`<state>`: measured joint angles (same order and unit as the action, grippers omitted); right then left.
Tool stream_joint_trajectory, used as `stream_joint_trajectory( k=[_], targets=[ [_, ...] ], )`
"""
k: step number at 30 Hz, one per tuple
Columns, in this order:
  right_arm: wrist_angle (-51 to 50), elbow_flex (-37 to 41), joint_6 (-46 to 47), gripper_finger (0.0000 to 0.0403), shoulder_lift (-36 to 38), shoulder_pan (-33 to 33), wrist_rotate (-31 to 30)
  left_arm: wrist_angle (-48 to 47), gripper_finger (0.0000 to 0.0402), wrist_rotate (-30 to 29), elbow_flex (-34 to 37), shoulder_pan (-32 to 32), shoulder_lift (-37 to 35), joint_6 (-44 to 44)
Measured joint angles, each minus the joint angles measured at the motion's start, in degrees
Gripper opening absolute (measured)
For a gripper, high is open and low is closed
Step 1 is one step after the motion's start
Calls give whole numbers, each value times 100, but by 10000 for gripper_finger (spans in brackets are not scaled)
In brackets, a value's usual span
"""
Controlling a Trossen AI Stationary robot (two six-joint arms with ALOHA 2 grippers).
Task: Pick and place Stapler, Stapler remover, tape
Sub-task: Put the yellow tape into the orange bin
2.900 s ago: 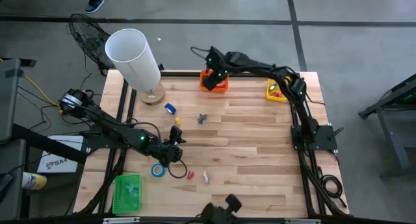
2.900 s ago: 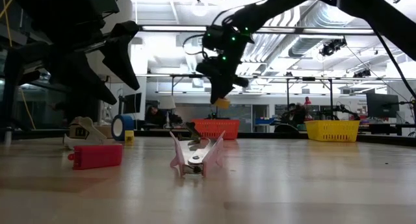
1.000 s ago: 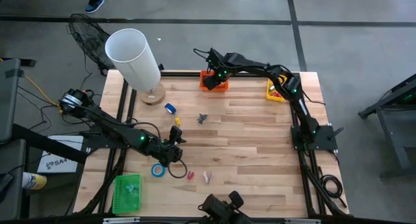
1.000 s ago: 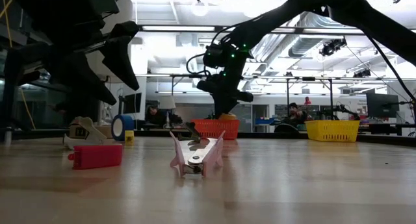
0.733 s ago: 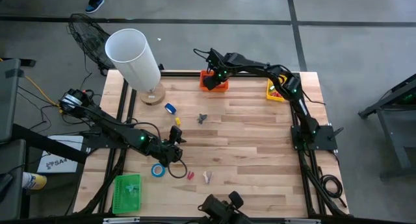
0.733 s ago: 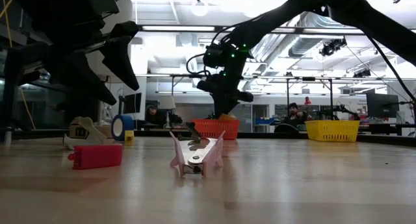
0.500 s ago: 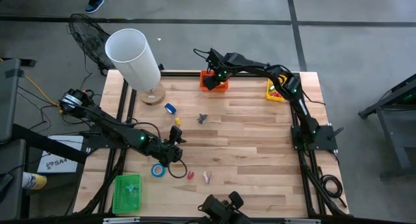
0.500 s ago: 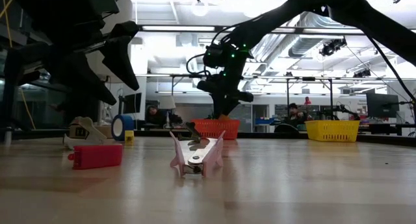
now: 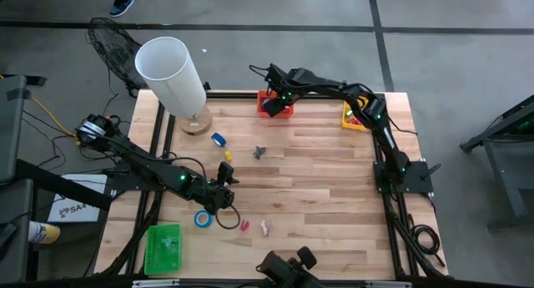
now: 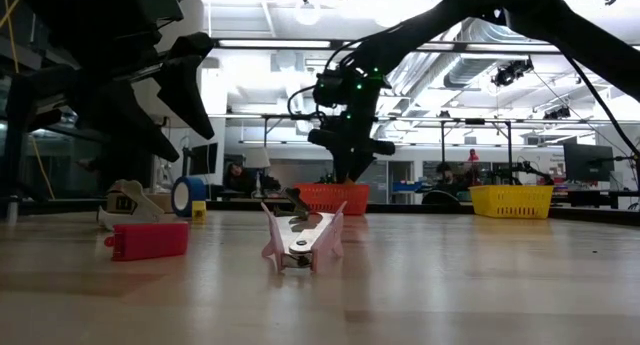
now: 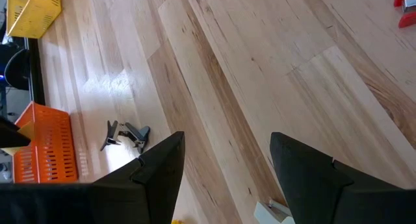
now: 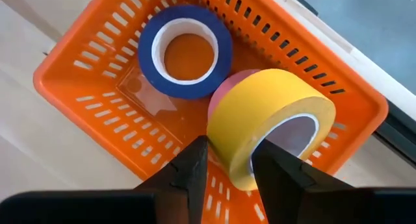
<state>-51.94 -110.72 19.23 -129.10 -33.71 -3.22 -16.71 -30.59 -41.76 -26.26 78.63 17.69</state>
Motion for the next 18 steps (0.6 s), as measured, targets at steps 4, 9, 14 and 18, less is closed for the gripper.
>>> stream_joint_trajectory(
  k=[4, 9, 14, 18],
  targets=[
    [-26, 0, -17, 110, 0, 0, 55, 2, 223, 0, 0, 0, 0, 0],
    [-24, 0, -91, 110, 0, 0, 36, 1, 223, 3, 0, 0, 0, 0],
    [-20, 0, -145, 110, 0, 0, 38, 0, 223, 4, 0, -1, 0, 0],
    [-18, 0, -247, 110, 0, 0, 270, 0, 223, 4, 0, -2, 0, 0]
  ],
)
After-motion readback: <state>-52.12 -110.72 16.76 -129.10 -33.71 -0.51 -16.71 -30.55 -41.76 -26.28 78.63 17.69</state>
